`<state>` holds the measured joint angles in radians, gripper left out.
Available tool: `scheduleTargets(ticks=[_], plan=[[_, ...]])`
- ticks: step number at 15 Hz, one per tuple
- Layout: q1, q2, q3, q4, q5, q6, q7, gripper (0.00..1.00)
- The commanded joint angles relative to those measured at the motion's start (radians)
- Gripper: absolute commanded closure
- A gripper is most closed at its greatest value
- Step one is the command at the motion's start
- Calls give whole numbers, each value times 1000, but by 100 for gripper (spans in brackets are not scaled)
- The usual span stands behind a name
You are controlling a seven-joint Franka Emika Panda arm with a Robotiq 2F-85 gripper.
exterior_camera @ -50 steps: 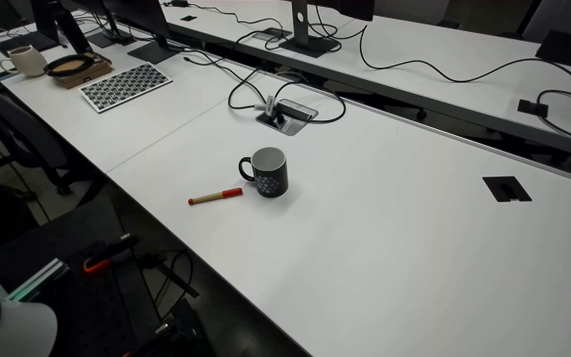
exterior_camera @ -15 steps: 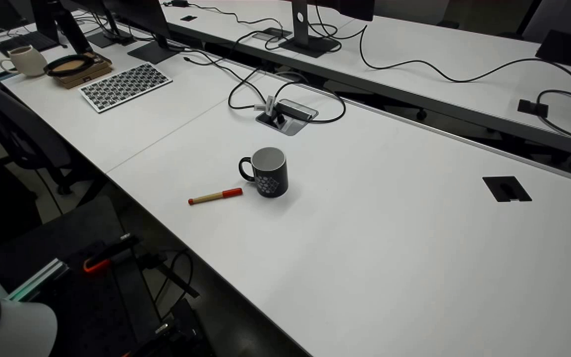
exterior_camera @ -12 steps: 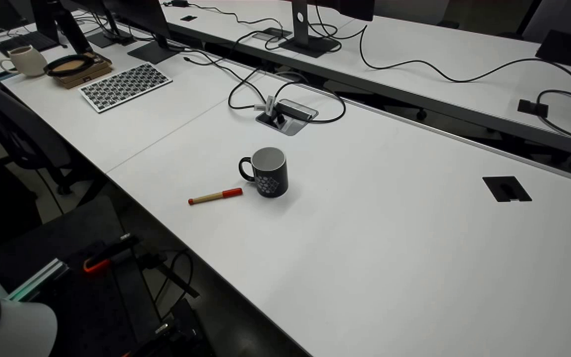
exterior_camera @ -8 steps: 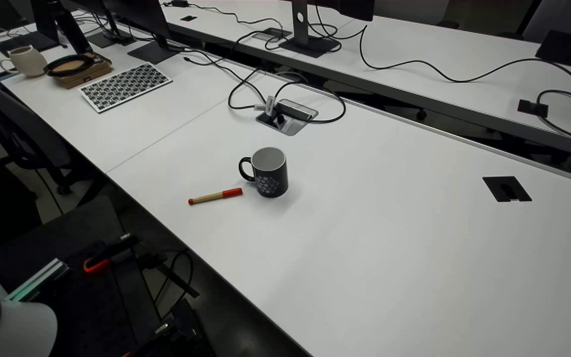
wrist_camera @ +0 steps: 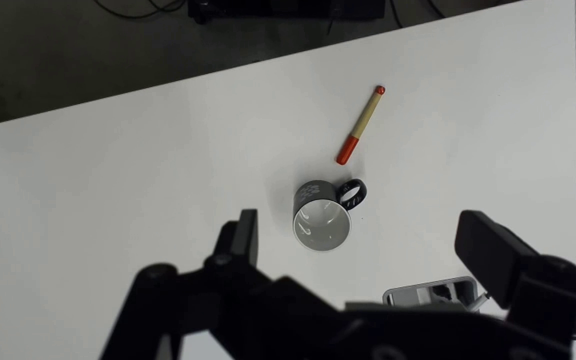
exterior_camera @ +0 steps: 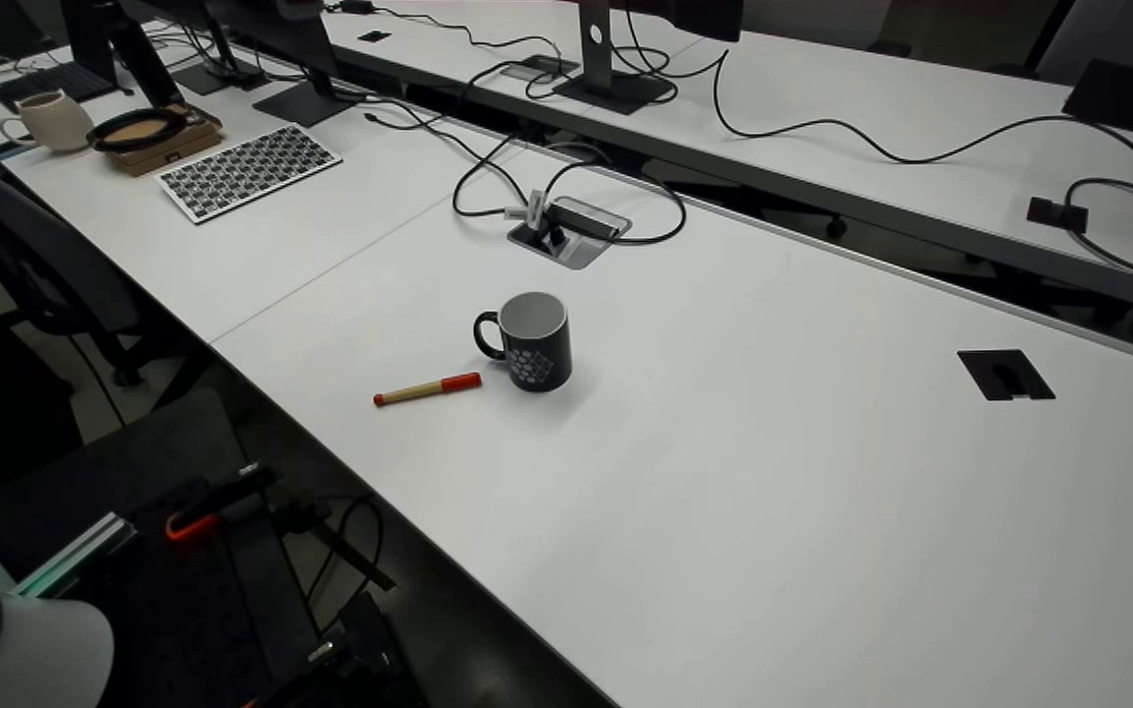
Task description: Put the mug slightly to the left
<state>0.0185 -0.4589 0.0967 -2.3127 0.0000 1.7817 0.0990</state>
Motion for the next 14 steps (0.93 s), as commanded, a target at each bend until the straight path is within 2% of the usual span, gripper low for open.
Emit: scheduleTargets(ticks=[1,9,11,14], plan=[[-1,26,2,-62,14,98,82,0],[-17,139,60,-157,-44,320,347,0],[-15,176,71,-156,-59,321,387,0],[-2,168,57,-161,-38,298,353,0]])
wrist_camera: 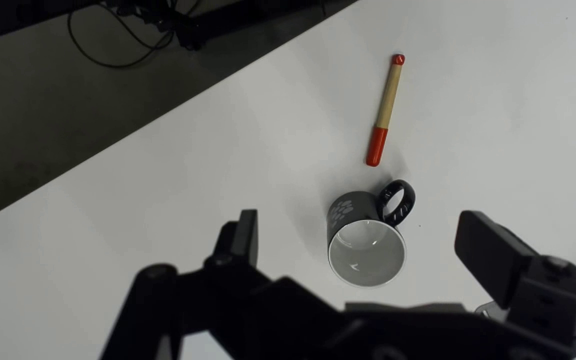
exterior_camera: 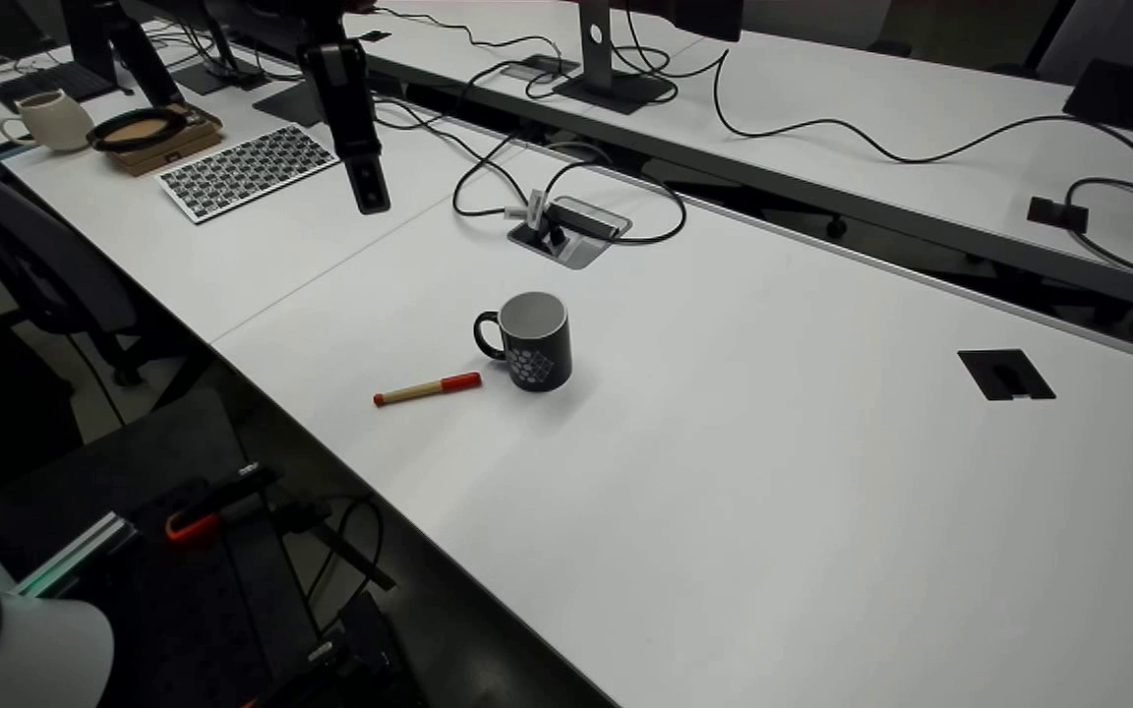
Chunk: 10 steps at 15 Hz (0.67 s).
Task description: Put the mug slightly to the left
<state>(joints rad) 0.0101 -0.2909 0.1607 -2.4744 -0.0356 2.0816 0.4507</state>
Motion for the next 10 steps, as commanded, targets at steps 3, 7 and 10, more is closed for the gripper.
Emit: scheduleTargets(ticks=[3,7,10], plan=[[7,11,-7,2,-3,-1,3,0],[5,25,-7,5,-1,-3,13,0],[7,70,-6,-1,9,42,24,0]])
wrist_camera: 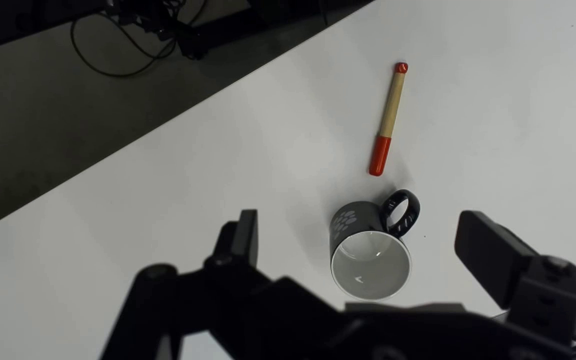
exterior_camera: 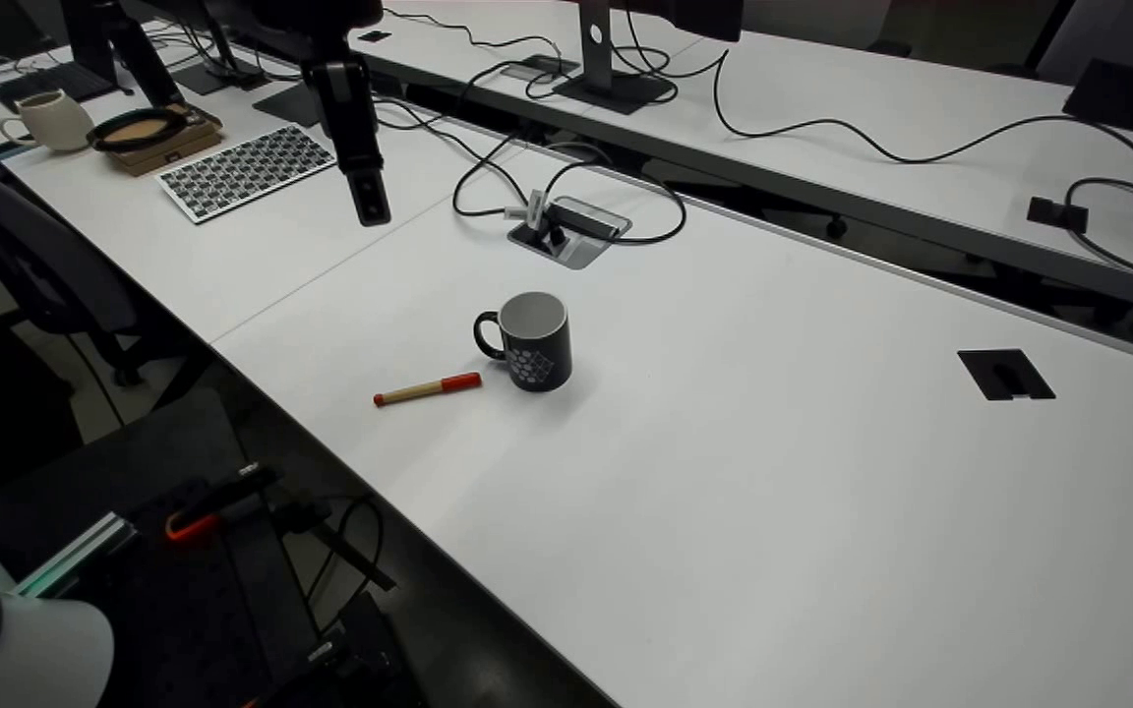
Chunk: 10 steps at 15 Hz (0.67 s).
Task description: Put the mug slightly to the left
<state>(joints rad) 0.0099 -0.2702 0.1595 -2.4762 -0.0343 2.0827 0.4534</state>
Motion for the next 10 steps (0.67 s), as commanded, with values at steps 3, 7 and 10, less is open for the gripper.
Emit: scheduleTargets(ticks=[3,7,10], plan=[[13,111,-1,-2,13,124,52,0],[30,195,5,0,13,243,140,0],[55,264,3,8,45,283,200,0]])
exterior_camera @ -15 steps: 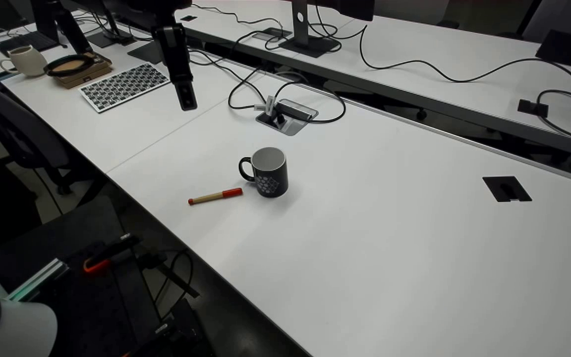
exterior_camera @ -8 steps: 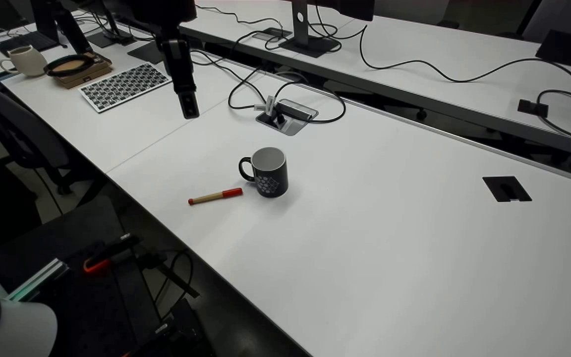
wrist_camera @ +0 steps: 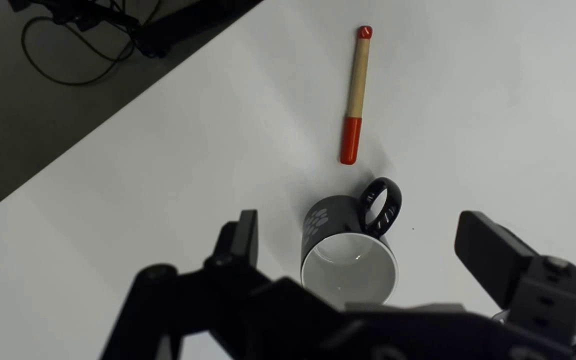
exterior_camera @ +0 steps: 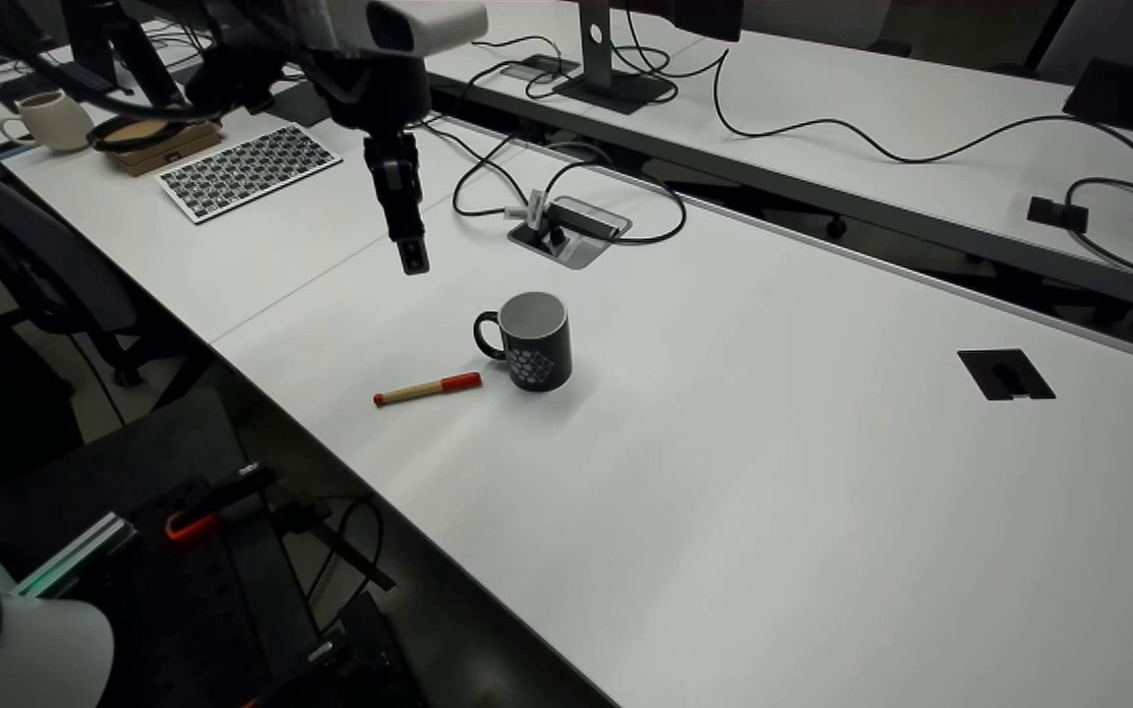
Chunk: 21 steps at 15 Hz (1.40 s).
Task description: Put the mug slightly to the left
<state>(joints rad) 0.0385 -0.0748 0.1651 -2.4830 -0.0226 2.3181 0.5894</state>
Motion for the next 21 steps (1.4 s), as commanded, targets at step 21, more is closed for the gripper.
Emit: scheduleTargets(ticks=[21], plan=[[86,262,-25,32,221,250,109,0]])
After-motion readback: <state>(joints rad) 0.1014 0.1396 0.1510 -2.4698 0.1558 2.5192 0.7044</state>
